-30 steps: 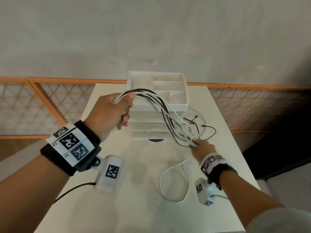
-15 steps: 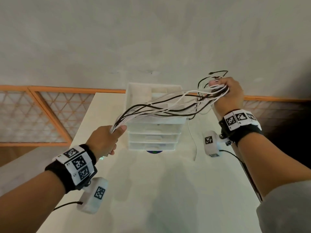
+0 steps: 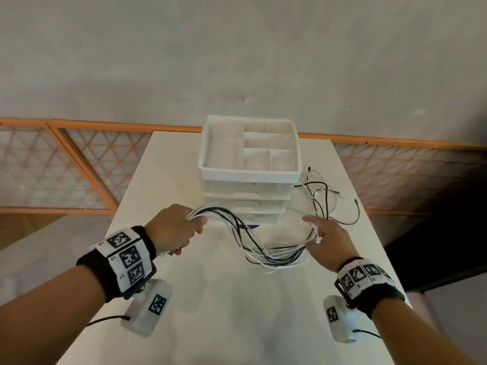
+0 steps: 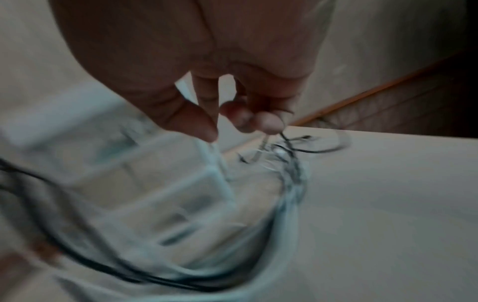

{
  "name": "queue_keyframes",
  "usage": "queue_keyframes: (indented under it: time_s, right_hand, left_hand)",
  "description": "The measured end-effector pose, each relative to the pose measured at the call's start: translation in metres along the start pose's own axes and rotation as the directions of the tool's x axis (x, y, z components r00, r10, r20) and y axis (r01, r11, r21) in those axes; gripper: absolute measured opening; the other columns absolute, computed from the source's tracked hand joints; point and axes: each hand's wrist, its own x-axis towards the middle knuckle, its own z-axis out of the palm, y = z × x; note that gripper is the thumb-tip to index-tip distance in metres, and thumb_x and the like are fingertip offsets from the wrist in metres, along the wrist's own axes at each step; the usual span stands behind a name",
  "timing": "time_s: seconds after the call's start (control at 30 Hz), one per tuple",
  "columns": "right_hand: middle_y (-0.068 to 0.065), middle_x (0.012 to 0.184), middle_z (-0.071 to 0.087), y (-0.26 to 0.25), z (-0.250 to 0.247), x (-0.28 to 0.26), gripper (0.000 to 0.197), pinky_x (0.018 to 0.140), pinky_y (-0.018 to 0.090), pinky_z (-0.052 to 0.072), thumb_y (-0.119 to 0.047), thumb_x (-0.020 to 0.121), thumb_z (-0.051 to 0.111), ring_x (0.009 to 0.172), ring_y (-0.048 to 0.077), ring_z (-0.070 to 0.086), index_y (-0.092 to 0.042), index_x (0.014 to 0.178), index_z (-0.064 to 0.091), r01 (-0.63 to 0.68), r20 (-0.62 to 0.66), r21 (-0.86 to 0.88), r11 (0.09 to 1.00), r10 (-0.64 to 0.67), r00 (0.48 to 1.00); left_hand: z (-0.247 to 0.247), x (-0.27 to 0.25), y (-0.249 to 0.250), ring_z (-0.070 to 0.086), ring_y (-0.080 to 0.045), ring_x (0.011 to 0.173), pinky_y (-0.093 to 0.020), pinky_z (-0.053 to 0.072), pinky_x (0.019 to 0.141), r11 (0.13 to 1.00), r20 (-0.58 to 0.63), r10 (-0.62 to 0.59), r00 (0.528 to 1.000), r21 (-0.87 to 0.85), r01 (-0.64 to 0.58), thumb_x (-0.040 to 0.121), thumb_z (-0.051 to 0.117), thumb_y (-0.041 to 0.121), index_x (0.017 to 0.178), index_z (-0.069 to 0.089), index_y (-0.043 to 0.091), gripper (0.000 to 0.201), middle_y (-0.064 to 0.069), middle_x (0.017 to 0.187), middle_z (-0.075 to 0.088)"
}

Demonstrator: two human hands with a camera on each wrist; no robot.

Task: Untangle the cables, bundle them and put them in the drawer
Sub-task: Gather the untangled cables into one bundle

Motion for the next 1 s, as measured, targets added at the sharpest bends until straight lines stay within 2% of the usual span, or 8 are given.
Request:
queue_keyframes:
  time_s: [0.2, 0.33, 0.47, 0.53, 0.63, 0.77, 0.9, 1.0]
  right_hand:
    - [-0.008, 0.123, 0.06, -0.124, 0.03, -0.051, 0.075, 0.098, 0.024, 0.046, -0.031, 0.071, 0.075, 0.111, 0.009, 0.059, -0.043, 0.138, 0.044, 0.505, 0.065, 0.271, 0.819, -0.539, 0.84]
    - [0.001, 0.078, 0.072, -0.113, 0.06, -0.041, 0.01, 0.071, 0.037, 0.053, -0.027, 0.084, 0.064, 0.07, 0.022, 0.063, -0.021, 0.089, 0.069, 0.465, 0.09, 0.194, 0.864, -0.488, 0.868]
    - [0.002, 0.071, 0.068, -0.048, 0.044, -0.016, 0.022, 0.069, 0.034, 0.047, -0.03, 0.088, 0.066, 0.075, 0.028, 0.063, -0.025, 0.068, 0.061, 0.184, 0.091, -0.028, 0.983, -0.181, 0.979]
    - [0.004, 0.091, 0.071, -0.019, 0.03, -0.01, 0.008, 0.075, 0.031, 0.046, -0.034, 0.086, 0.069, 0.093, 0.029, 0.066, -0.03, 0.081, 0.063, 0.015, 0.033, -0.224, 0.974, -0.008, 0.999]
    - [0.004, 0.147, 0.045, -0.004, 0.033, -0.02, 0.076, 0.114, 0.041, 0.032, -0.045, 0.08, 0.074, 0.135, 0.023, 0.045, -0.032, 0.146, 0.039, -0.087, 0.171, -0.409, 0.909, 0.17, 0.971]
    - [-0.007, 0.162, 0.017, -0.065, 0.047, -0.05, 0.117, 0.124, 0.05, 0.008, -0.056, 0.068, 0.078, 0.149, 0.015, 0.021, -0.043, 0.154, 0.0, 0.178, 0.275, -0.241, 0.954, -0.109, 0.955]
    - [-0.005, 0.145, 0.047, -0.142, 0.07, -0.065, 0.097, 0.121, 0.048, 0.02, -0.044, 0.074, 0.074, 0.136, 0.013, 0.04, -0.045, 0.151, 0.015, 0.435, 0.19, -0.027, 0.9, -0.422, 0.886]
    - [-0.004, 0.09, 0.063, -0.164, 0.08, -0.066, 0.041, 0.088, 0.043, 0.047, -0.029, 0.073, 0.067, 0.084, 0.02, 0.06, -0.027, 0.113, 0.061, 0.538, -0.051, -0.003, 0.843, -0.538, 0.841]
  left_hand:
    - [0.023, -0.029, 0.03, 0.044, -0.013, 0.038, -0.022, 0.038, 0.039, 0.973, 0.355, 0.144, 0.924, 0.121, -0.198, 0.096, 0.058, 0.027, 0.069, 0.059, 0.015, 0.03, 0.003, 0.048, 0.048]
    - [0.012, -0.046, 0.033, 0.049, -0.018, 0.047, -0.028, 0.045, 0.051, 0.948, 0.471, 0.168, 0.866, 0.164, -0.273, 0.096, 0.06, 0.034, 0.077, 0.063, 0.014, 0.027, 0.003, 0.051, 0.052]
    - [-0.011, -0.045, 0.013, 0.048, -0.016, 0.045, -0.024, 0.039, 0.045, 0.963, 0.344, 0.137, 0.929, 0.173, -0.206, 0.096, 0.058, 0.033, 0.076, 0.061, 0.011, 0.03, 0.002, 0.052, 0.049]
    - [-0.021, -0.045, 0.001, 0.047, -0.013, 0.041, -0.022, 0.037, 0.038, 0.956, 0.284, 0.132, 0.95, 0.218, -0.198, 0.097, 0.056, 0.034, 0.075, 0.059, 0.013, 0.031, 0.003, 0.049, 0.05]
    - [-0.021, -0.041, -0.016, 0.045, -0.011, 0.039, -0.019, 0.034, 0.037, 0.952, 0.199, 0.088, 0.976, 0.272, -0.141, 0.099, 0.053, 0.031, 0.08, 0.059, 0.011, 0.028, 0.001, 0.055, 0.049]
    - [-0.001, -0.033, -0.021, 0.047, -0.02, 0.056, -0.025, 0.035, 0.046, 0.909, 0.107, 0.061, 0.992, 0.406, -0.1, 0.1, 0.046, 0.027, 0.096, 0.062, 0.004, 0.028, 0.0, 0.063, 0.049]
    - [0.007, -0.042, -0.001, 0.052, -0.016, 0.054, -0.021, 0.039, 0.047, 0.843, 0.272, 0.165, 0.948, 0.46, -0.279, 0.098, 0.049, 0.022, 0.081, 0.058, 0.016, 0.021, 0.006, 0.06, 0.048]
    - [-0.005, -0.052, 0.011, 0.05, -0.007, 0.039, -0.014, 0.038, 0.038, 0.825, 0.36, 0.222, 0.906, 0.426, -0.371, 0.097, 0.051, 0.019, 0.066, 0.048, 0.032, 0.034, 0.005, 0.057, 0.053]
